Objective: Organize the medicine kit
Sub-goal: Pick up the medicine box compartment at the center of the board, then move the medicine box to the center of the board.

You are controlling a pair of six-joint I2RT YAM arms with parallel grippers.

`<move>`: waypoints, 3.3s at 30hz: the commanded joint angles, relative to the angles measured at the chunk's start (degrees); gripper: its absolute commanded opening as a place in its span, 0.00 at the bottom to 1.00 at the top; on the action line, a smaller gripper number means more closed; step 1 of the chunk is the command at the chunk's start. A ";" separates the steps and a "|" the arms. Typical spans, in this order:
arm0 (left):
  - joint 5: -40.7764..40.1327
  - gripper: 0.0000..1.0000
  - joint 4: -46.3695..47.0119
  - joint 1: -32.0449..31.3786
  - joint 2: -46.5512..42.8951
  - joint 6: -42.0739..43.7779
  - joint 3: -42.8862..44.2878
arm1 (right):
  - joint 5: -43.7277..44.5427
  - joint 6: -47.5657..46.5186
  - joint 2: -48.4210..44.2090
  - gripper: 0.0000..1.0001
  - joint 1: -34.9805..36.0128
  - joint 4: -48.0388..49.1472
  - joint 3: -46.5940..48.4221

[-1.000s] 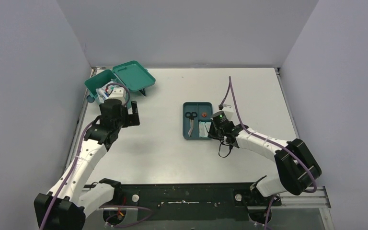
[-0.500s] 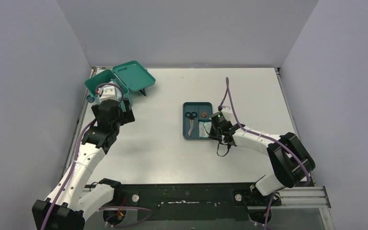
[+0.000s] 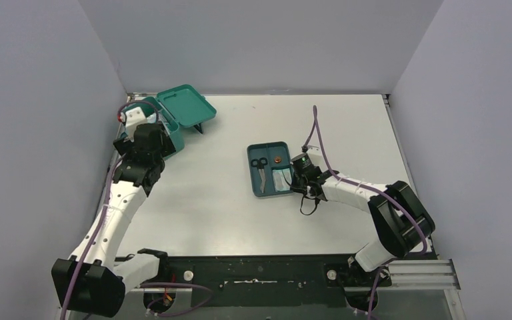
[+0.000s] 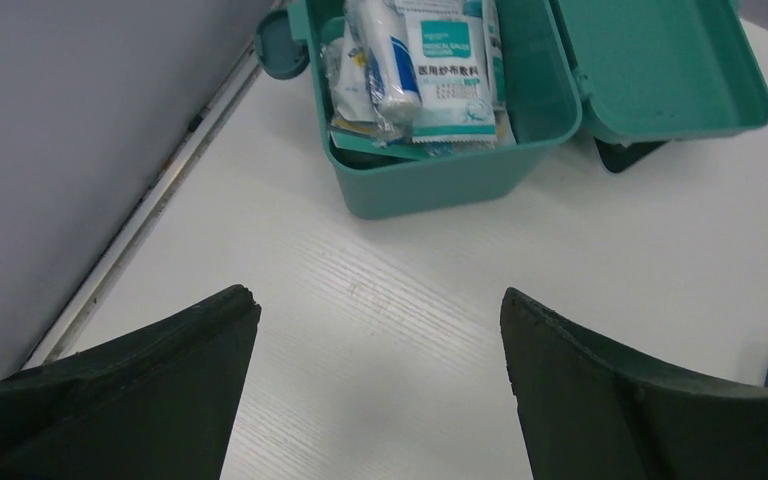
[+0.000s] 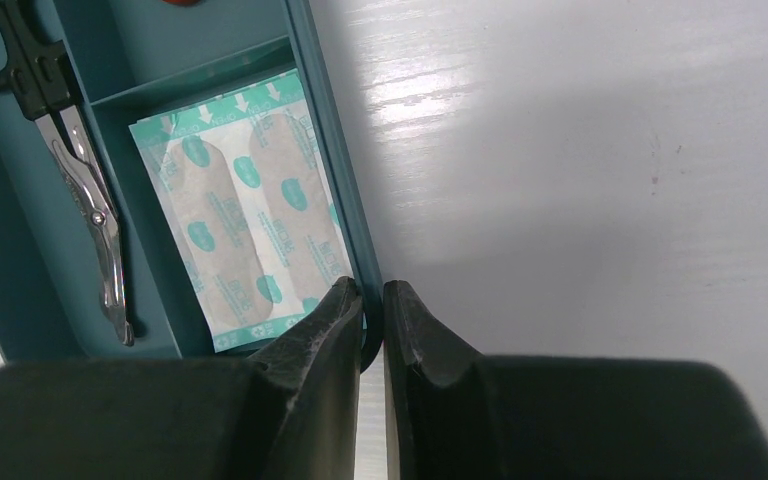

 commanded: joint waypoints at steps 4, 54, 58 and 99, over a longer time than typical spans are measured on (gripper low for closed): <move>-1.91 0.86 4.21 8.98 6.20 -1.21 6.29 | -0.78 -0.54 -2.14 0.00 -0.55 -0.52 1.34; 21.49 0.12 16.91 21.72 24.02 -8.44 4.12 | -2.41 -3.55 -21.82 0.00 -1.92 -8.78 0.99; 23.28 0.02 14.96 21.01 23.02 -8.01 4.03 | -2.13 -4.09 -22.77 0.00 -1.94 -10.83 3.39; 34.24 0.51 11.72 4.07 3.98 -14.18 -1.91 | -2.21 -5.75 -13.32 0.00 3.09 -16.52 29.62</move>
